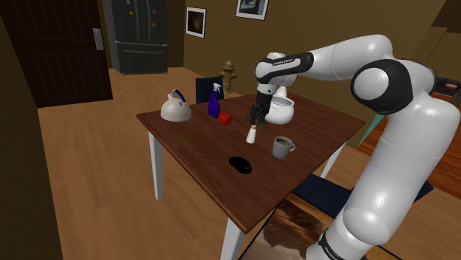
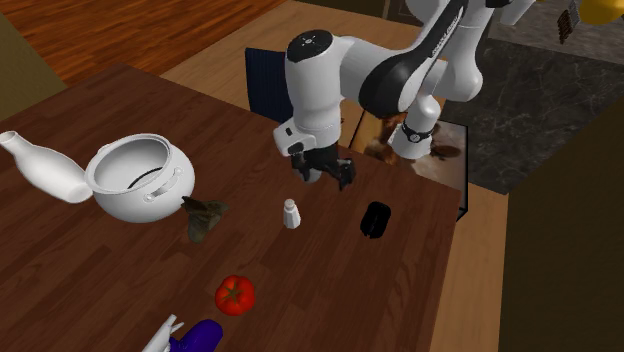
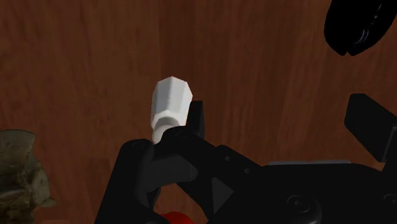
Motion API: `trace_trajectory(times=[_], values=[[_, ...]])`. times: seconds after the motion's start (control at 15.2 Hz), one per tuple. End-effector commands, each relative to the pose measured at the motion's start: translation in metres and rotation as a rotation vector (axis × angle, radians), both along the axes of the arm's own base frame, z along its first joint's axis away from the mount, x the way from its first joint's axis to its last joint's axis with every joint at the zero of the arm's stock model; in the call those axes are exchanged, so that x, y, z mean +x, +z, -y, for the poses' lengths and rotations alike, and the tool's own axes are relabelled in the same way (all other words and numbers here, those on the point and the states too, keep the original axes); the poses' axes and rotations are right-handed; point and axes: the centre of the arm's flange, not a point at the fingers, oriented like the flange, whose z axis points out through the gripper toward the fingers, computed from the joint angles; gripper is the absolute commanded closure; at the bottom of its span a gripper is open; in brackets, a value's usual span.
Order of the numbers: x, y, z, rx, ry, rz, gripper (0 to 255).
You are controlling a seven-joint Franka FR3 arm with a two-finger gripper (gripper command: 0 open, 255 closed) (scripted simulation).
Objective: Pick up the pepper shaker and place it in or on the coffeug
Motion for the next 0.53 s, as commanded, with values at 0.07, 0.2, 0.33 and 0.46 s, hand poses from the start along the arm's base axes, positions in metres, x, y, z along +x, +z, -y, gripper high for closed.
trace_trajectory(times=[0.07, 0.2, 0.33, 0.46], values=[[0.019, -0.021, 0.035, 0.004, -0.016, -0.01, 0], [0.031, -0.033, 0.056, 0.007, -0.027, -0.016, 0], [0.043, -0.046, 0.077, 0.01, -0.038, -0.022, 0], [0.049, -0.052, 0.088, 0.012, -0.044, -0.026, 0]])
